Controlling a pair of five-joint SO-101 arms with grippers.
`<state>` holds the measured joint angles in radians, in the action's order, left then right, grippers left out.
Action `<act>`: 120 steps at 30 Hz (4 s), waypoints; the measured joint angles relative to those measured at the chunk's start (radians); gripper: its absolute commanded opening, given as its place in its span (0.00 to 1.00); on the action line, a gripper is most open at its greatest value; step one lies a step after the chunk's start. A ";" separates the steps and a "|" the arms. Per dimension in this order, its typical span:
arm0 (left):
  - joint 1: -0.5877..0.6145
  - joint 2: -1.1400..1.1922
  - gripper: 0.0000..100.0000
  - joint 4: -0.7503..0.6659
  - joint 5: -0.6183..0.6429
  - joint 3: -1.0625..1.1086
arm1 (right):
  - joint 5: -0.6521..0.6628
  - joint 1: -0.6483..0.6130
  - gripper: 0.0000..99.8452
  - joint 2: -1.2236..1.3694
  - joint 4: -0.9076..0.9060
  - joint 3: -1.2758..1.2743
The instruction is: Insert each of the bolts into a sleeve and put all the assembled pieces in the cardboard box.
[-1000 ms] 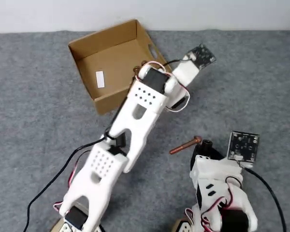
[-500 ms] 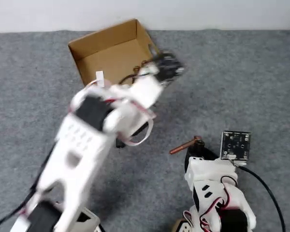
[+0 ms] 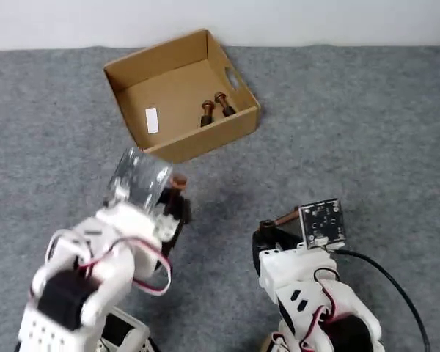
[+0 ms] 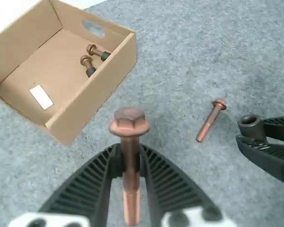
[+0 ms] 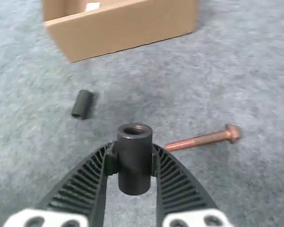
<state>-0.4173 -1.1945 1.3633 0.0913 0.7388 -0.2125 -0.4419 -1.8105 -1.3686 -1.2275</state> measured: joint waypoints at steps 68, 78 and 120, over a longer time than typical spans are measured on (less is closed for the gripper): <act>-0.301 -0.617 0.02 -0.244 0.433 0.603 | 0.103 -0.364 0.01 0.005 0.066 -0.002; -0.290 -0.620 0.21 -0.199 0.256 0.617 | 0.103 -0.348 0.01 0.006 0.091 -0.005; 0.433 -0.614 0.00 -0.319 0.052 0.855 | 0.089 -0.044 0.01 0.149 0.192 0.063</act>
<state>0.0153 -1.8082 1.0441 0.1435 1.5934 -0.1235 -0.4864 -1.6617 -1.1769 -1.1646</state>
